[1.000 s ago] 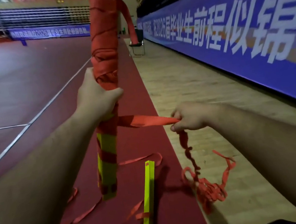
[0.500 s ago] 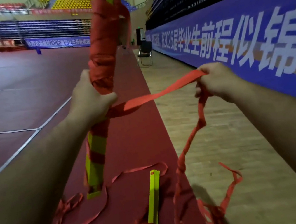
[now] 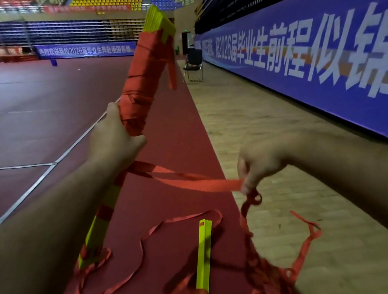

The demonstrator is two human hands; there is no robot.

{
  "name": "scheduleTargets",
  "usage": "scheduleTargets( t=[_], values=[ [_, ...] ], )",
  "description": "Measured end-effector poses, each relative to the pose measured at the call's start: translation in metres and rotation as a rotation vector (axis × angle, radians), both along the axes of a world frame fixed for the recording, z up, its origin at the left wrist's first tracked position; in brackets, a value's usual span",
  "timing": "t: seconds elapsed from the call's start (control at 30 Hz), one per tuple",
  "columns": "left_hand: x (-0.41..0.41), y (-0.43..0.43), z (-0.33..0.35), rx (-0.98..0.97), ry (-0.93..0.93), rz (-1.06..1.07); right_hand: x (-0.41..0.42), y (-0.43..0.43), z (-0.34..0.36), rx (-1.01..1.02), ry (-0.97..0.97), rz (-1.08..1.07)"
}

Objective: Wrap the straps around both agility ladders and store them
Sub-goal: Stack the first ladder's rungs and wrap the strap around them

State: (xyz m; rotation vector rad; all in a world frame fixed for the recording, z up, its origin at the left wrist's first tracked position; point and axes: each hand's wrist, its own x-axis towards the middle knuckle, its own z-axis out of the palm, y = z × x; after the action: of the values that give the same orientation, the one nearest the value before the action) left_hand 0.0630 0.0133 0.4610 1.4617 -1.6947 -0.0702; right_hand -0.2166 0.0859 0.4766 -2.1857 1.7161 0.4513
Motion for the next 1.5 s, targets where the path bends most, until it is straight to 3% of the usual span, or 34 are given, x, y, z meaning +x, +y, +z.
scheduleTargets(
  t=[0.1, 0.17, 0.27, 0.33, 0.4, 0.47, 0.53, 0.6, 0.7, 0.77, 0.83, 0.97, 1.03, 1.1, 1.17, 1.23, 1.3, 1.37, 1.4, 1.43, 1.5],
  values=[
    [-0.005, 0.001, -0.004, 0.037, -0.030, -0.025, 0.033, 0.003, -0.044, 0.173, 0.219, 0.125],
    [-0.009, 0.002, -0.009, 0.034, -0.048, -0.054, 0.052, 0.006, -0.068, 0.214, 0.231, 0.192],
    [-0.013, 0.000, -0.019, 0.000, -0.055, -0.088, 0.060, -0.025, -0.074, 0.051, 0.247, 0.208],
    [-0.012, -0.004, -0.022, -0.009, -0.020, -0.078, 0.048, -0.064, -0.055, -0.418, 0.269, 0.095],
    [-0.010, -0.008, -0.021, -0.022, 0.039, -0.048, 0.020, -0.096, -0.015, -1.076, 0.064, -0.137],
    [-0.008, -0.011, -0.019, -0.054, 0.100, -0.026, -0.003, -0.102, 0.017, -1.399, -0.052, -0.310],
    [-0.009, -0.013, -0.015, -0.085, 0.160, -0.020, -0.010, -0.098, 0.017, -1.354, 0.182, -0.302],
    [-0.008, -0.016, -0.014, -0.093, 0.177, 0.002, -0.011, -0.090, -0.002, -1.099, 0.359, -0.278],
    [-0.006, -0.019, -0.021, -0.055, 0.114, 0.030, -0.014, -0.081, -0.029, -0.675, 0.403, -0.375],
    [-0.007, -0.019, -0.029, -0.020, 0.041, 0.037, -0.013, -0.078, -0.041, -0.640, 0.445, -0.340],
    [-0.008, -0.017, -0.038, 0.005, -0.030, 0.037, -0.011, -0.074, -0.049, -0.660, 0.268, -0.313],
    [-0.009, -0.016, -0.049, 0.000, -0.066, -0.010, -0.005, -0.065, -0.054, -0.613, -0.465, -0.316],
    [-0.009, -0.017, -0.051, 0.003, -0.021, -0.032, 0.003, -0.057, -0.059, -0.476, -0.736, -0.391],
    [-0.010, -0.017, -0.052, 0.012, 0.029, -0.028, 0.010, -0.050, -0.064, -0.306, -0.851, -0.426],
    [-0.010, -0.017, -0.050, 0.019, 0.087, -0.021, 0.014, -0.048, -0.064, -0.171, -0.804, -0.423],
    [-0.010, -0.015, -0.044, 0.025, 0.116, -0.006, 0.013, -0.050, -0.057, -0.176, -0.600, -0.333],
    [-0.010, -0.013, -0.037, 0.012, 0.124, 0.009, 0.010, -0.058, -0.046, -0.592, -0.427, -0.344],
    [-0.011, -0.011, -0.031, -0.019, 0.154, 0.005, 0.007, -0.058, -0.025, -1.285, -0.554, -0.466],
    [-0.012, -0.011, -0.029, -0.040, 0.178, 0.002, 0.007, -0.058, -0.020, -1.463, -0.561, -0.429],
    [-0.013, -0.009, -0.027, -0.059, 0.198, -0.003, 0.010, -0.056, -0.017, -1.393, -0.477, -0.361],
    [-0.015, -0.007, -0.024, -0.088, 0.216, -0.008, 0.001, -0.059, -0.032, -0.830, -0.032, -0.163]
  ],
)
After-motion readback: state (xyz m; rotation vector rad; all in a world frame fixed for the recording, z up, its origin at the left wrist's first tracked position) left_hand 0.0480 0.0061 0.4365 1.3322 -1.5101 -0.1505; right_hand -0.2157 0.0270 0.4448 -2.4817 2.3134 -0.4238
